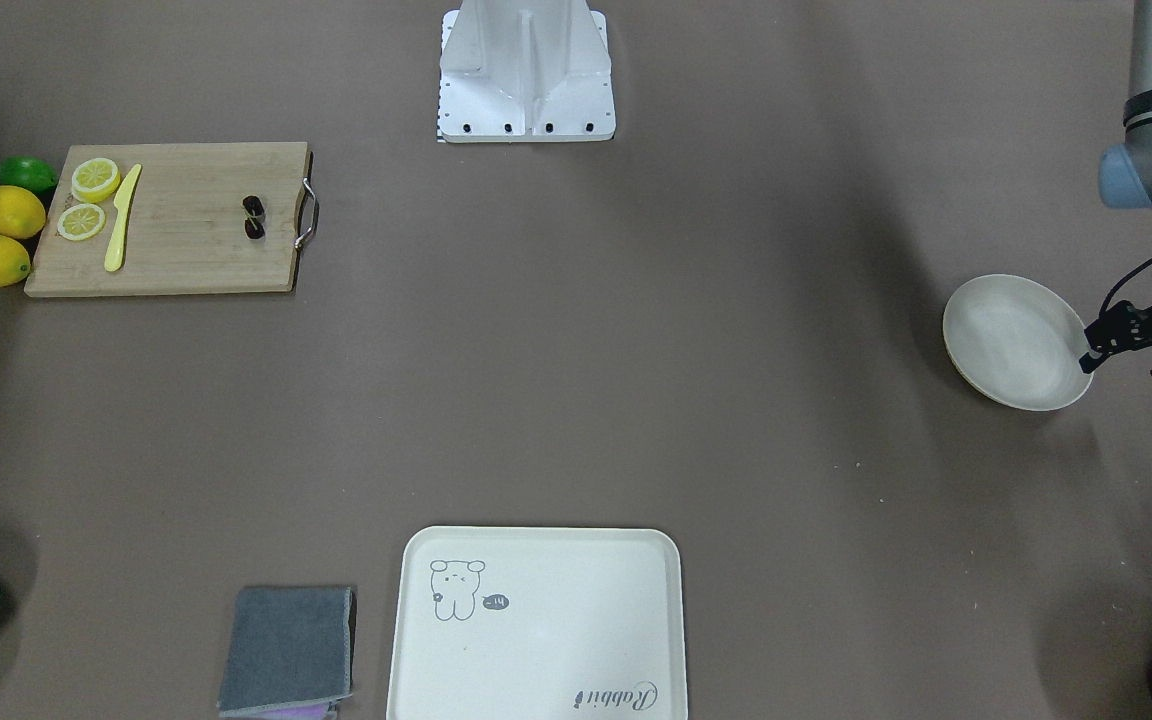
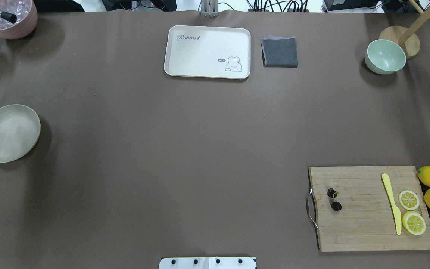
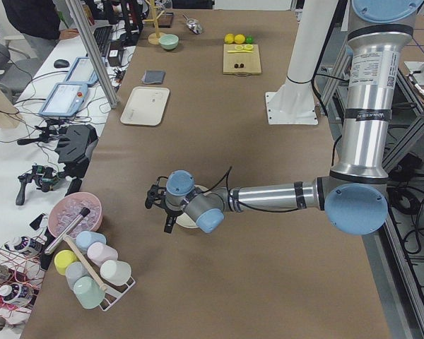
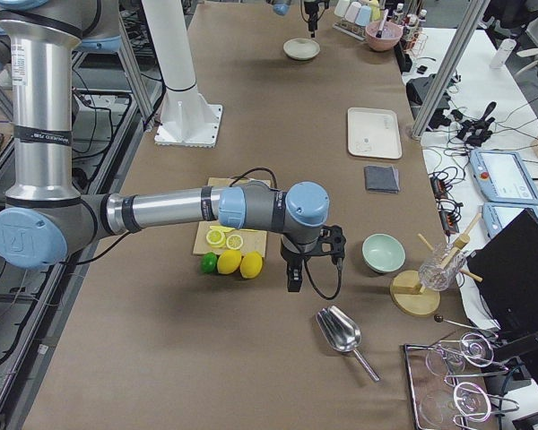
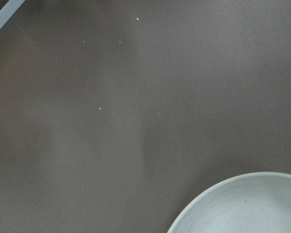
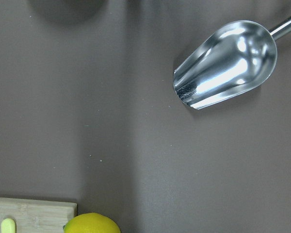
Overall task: Place red cherry on plate
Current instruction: 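Reach the left gripper down to the rim of the white plate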
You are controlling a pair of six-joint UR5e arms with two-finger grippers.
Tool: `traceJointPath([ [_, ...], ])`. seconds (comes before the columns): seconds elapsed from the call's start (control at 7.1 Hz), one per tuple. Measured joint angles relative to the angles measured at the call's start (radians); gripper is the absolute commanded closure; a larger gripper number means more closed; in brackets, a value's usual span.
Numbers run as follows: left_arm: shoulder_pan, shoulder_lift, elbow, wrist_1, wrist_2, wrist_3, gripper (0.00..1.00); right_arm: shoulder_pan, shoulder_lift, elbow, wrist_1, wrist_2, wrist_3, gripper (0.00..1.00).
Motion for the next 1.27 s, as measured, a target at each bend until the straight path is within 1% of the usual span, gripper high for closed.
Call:
traceJointPath([
  [0.56, 0.032, 0.008, 0.030, -0.004, -0.002, 0.001, 0.03, 0.000, 0.005, 0.004, 0.001, 0.001, 0.001, 0.00],
  [0.7, 0.043, 0.008, 0.035, -0.004, -0.003, 0.002, 0.25, 0.000, 0.006, 0.006, 0.001, 0.001, 0.001, 0.00],
  [0.85, 0.054, 0.008, 0.037, -0.004, -0.005, 0.003, 0.69, 0.000, 0.008, 0.007, 0.001, 0.001, 0.002, 0.00],
  [0.99, 0.060, 0.008, 0.036, -0.004, -0.008, 0.005, 1.00, 0.000, 0.010, 0.008, 0.002, 0.001, 0.002, 0.00],
  [1.27, 0.063, 0.010, 0.034, -0.004, -0.012, 0.010, 1.00, 0.000, 0.015, 0.013, 0.002, 0.001, 0.002, 0.00],
])
